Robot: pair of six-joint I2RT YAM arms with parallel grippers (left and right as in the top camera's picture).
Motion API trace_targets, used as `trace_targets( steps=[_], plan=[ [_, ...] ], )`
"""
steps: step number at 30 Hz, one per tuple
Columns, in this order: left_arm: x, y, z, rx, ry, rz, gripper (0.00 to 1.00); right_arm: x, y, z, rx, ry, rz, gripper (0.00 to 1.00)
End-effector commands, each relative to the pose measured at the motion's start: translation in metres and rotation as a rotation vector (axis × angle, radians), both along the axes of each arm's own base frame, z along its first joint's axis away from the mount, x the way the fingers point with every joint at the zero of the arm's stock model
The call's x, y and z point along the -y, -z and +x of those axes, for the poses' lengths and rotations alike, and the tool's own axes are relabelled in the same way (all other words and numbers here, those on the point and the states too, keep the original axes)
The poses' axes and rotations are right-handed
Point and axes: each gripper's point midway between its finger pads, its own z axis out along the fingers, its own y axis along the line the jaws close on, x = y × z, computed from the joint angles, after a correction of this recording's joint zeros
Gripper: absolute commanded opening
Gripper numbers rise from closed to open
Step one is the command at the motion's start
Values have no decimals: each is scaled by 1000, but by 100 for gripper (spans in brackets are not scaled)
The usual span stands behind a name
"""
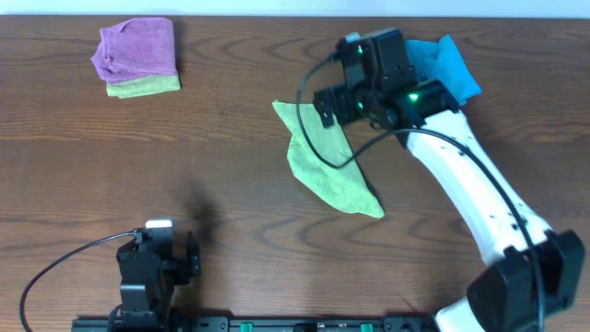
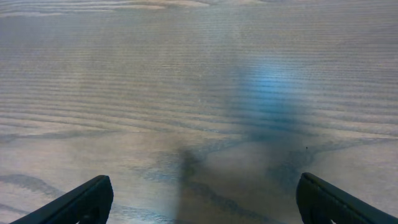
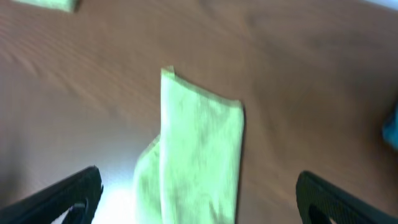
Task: Fold the cloth
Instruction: 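Lift the green cloth with the right gripper and drag it toward center, then lay the green cloth flat at center, pulling it toward the left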
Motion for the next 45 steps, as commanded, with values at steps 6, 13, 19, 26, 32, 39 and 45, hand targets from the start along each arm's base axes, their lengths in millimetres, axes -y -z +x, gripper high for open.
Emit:
trace_targets(
  steps=[6, 13, 19, 26, 32, 39, 45],
  plan=[
    [-3, 15, -6, -49, -18, 8, 95, -22, 16, -92, -238, -379, -13, 95],
    [12, 12, -2, -27, 33, -69, 95, -57, 53, -113, -328, -484, -55, 96],
    [23, 9, 0, -16, 86, -111, 95, -65, 104, -118, -454, -518, -107, 94],
    [23, 9, 0, -16, 86, -111, 95, -63, 142, -121, -552, -512, -137, 95],
    [23, 9, 0, -16, 86, -111, 95, -67, 151, -116, -543, -515, -136, 95],
    [23, 9, 0, -16, 85, -111, 95, -71, 166, -107, -523, -511, -142, 93],
    [23, 9, 0, -16, 85, -111, 95, -66, 183, -105, -541, -500, -183, 90]
  ],
)
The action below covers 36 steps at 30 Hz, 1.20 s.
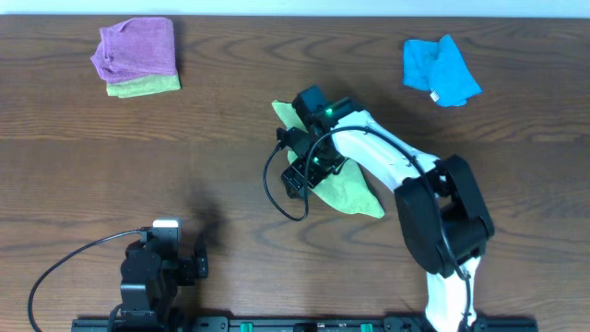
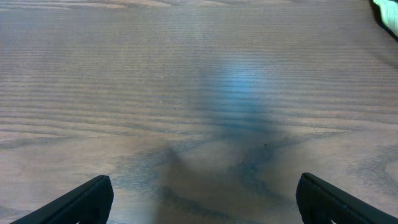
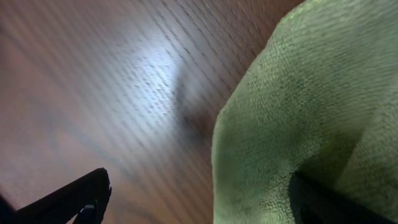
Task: Fold the cloth
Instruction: 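Lay the green cloth flat at center, pulling it toward the left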
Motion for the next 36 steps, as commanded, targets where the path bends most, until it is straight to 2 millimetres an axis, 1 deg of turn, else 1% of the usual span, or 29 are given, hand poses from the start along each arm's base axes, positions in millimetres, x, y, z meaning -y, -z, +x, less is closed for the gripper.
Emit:
trace_targets(
  steps=[1, 4, 5, 7, 9, 11, 13, 14, 17, 23, 24, 26, 28, 31, 34, 36],
  plan=[
    [0, 8, -2, -19, -3, -10, 95, -1, 9, -2, 0, -24, -23, 87],
    [0, 8, -2, -19, -3, -10, 95, 0, 12, 0, 8, -23, -31, 78],
    [0, 8, -2, -19, -3, -10, 95, 0, 12, 2, 18, -19, -32, 73],
    [0, 8, -2, -18, -3, -10, 95, 0, 13, 7, 42, -18, -37, 60],
    [0, 8, -2, -19, -3, -10, 95, 1, 14, 11, 60, -17, -46, 45],
    [0, 8, -2, -19, -3, -10, 95, 1, 14, 15, 76, -17, -49, 35],
    [0, 8, -2, -19, -3, -10, 95, 0, 14, 16, 84, -16, -47, 28],
    [0, 8, -2, -19, -3, -10, 95, 0, 14, 17, 86, -16, -46, 20],
    [0, 8, -2, -19, -3, -9, 95, -1, 14, 19, 92, -9, -44, 1],
    [0, 8, -2, -18, -3, -9, 95, -1, 13, 20, 96, 11, -47, 1],
    [0, 8, -2, -18, -3, -9, 95, -2, 10, 21, 95, 20, -46, 1],
    [0, 8, -2, -18, -3, -9, 95, -7, -1, 22, 97, 25, -33, 1],
    [0, 8, -2, -18, -3, -9, 95, -14, -18, 21, 106, 16, -10, 1],
    [0, 8, -2, -18, -3, -9, 95, -38, -61, 17, 125, -19, 80, 1],
    [0, 8, -2, -18, -3, -9, 95, -65, -102, 14, 195, -64, 165, 1],
    [0, 8, -2, -18, -3, -9, 95, -77, -117, 10, 222, -91, 191, 1]
  ],
)
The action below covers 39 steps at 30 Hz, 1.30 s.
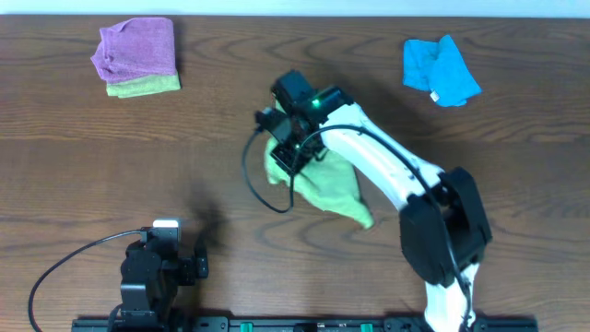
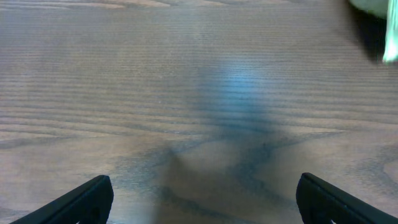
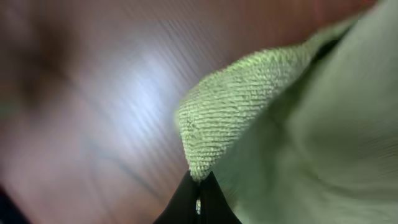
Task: Fold the cloth
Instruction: 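Lay the green cloth flat at center, pulling it toward the left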
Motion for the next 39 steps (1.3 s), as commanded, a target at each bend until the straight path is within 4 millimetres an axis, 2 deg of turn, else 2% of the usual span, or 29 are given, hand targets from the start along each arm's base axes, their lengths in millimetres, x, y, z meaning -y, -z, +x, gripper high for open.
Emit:
trace_targets(
  steps=[1, 7, 8, 9, 10, 12, 13, 14, 18, 21, 25, 31, 35, 39],
  plan=[
    [0, 8, -2, -19, -6, -7, 95, -32, -48, -14, 49, -60, 110, 1],
    [0, 8, -2, -19, -6, -7, 95, -69, -57, -55, -22, -180, 210, 1],
    [0, 8, -2, -19, -6, -7, 95, -76, -58, -62, -20, -203, 220, 7],
    [0, 8, -2, -19, -6, -7, 95, -80, -59, -66, -17, -217, 223, 27],
    [0, 8, -2, -19, -6, -7, 95, -85, -59, -72, -10, -240, 225, 75],
    [0, 8, -2, -19, -6, -7, 95, -86, -57, -73, 13, -246, 203, 82],
    [0, 8, -2, -19, -6, -7, 95, -84, -55, -70, 31, -237, 182, 91],
    [0, 8, -2, -19, -6, -7, 95, -81, -53, -64, 50, -215, 154, 94],
    [0, 8, -2, -19, -6, -7, 95, -66, -47, -55, 69, -186, 89, 93],
    [0, 7, -1, -13, -6, -7, 95, -59, -39, -63, 34, -211, 56, 89],
    [0, 2, 3, 12, -6, -9, 95, -60, -22, -78, -18, -247, 15, 87],
    [-1, -55, 18, 195, -19, -24, 95, -68, -6, -90, -81, -270, 17, 86],
    [-13, -91, 13, 265, -127, -75, 95, -72, 7, -102, -161, -283, 24, 86],
    [-33, -129, 0, 342, -229, -34, 95, -74, 17, -107, -178, -294, 8, 86]
  ],
)
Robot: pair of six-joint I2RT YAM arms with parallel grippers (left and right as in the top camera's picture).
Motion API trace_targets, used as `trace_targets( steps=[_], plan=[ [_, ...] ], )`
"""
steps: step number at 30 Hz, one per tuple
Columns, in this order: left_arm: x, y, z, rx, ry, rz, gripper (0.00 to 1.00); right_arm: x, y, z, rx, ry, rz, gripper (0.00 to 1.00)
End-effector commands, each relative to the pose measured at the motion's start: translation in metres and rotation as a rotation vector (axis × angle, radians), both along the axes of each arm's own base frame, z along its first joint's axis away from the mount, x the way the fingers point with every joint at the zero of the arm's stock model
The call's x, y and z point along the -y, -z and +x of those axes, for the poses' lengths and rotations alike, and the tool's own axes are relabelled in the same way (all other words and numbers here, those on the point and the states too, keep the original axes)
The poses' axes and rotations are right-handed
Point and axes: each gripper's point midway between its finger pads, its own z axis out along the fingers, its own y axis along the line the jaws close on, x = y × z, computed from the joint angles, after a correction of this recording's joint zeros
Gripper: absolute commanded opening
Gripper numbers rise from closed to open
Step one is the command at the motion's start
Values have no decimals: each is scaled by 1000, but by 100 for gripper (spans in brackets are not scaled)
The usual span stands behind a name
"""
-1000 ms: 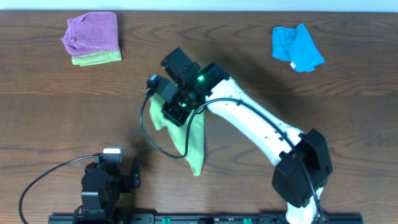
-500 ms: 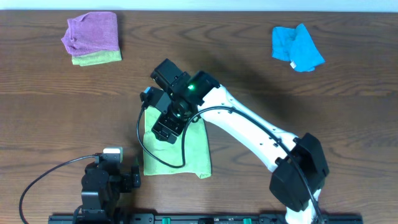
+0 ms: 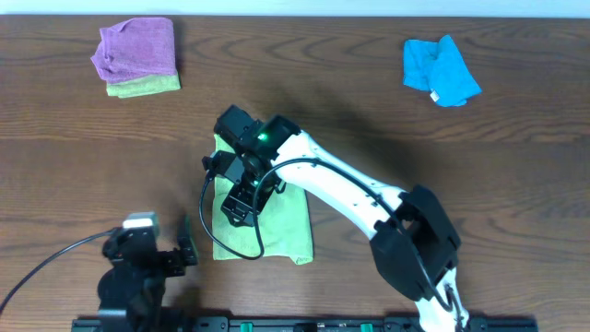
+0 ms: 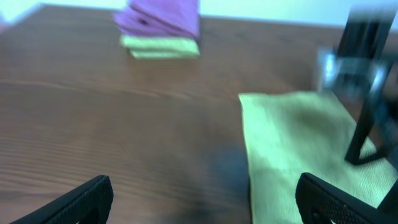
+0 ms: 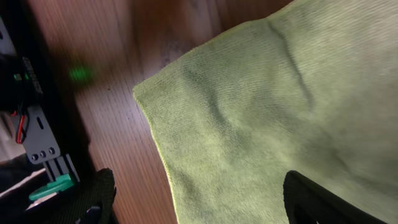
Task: Fold the cloth
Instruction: 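Lay the green cloth flat at center, pulling it toward the left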
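The light green cloth (image 3: 281,226) lies spread flat near the table's front centre-left, also seen in the left wrist view (image 4: 298,134) and filling the right wrist view (image 5: 261,106). My right gripper (image 3: 241,201) hovers over the cloth's left half, open (image 5: 199,208), holding nothing; its fingers (image 5: 93,199) straddle the cloth's near-left corner. My left gripper (image 3: 182,251) sits at the front left, just left of the cloth, open (image 4: 202,205) and empty, with the cloth's edge by its right finger.
A folded purple cloth on a folded green one (image 3: 136,53) sits at the far left, also in the left wrist view (image 4: 161,28). A crumpled blue cloth (image 3: 441,69) lies far right. The right arm (image 3: 341,189) stretches across the table's middle.
My right gripper was shut on the bunched green cloth near mid-table; now it is open and the cloth lies flat, further left and nearer the front. My left gripper now faces the cloth.
First my right gripper was open above the crumpled green cloth right of centre. Then it was low at the cloth's left edge, open. Then it was shut on the cloth, which had shifted left. Now the cloth is spread flat at front centre-left and released.
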Motion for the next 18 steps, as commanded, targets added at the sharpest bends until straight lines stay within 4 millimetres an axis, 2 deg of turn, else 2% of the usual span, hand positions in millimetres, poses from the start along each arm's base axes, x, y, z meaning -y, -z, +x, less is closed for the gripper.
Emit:
trace_targets(
  steps=[1, 4, 12, 18],
  plan=[
    [-22, -38, -13, 79, -130, 10, 95, -6, 11, -14, -40, -41, -3, 86],
    [-23, -50, -21, 93, -137, -2, 95, -8, 19, -22, -50, -58, -16, 86],
    [-22, -36, -25, 39, -173, -110, 95, -17, 47, -47, -93, -112, -73, 87],
    [-4, -33, -21, 10, -80, -149, 95, -25, 68, -60, -110, -130, -99, 88]
  ],
)
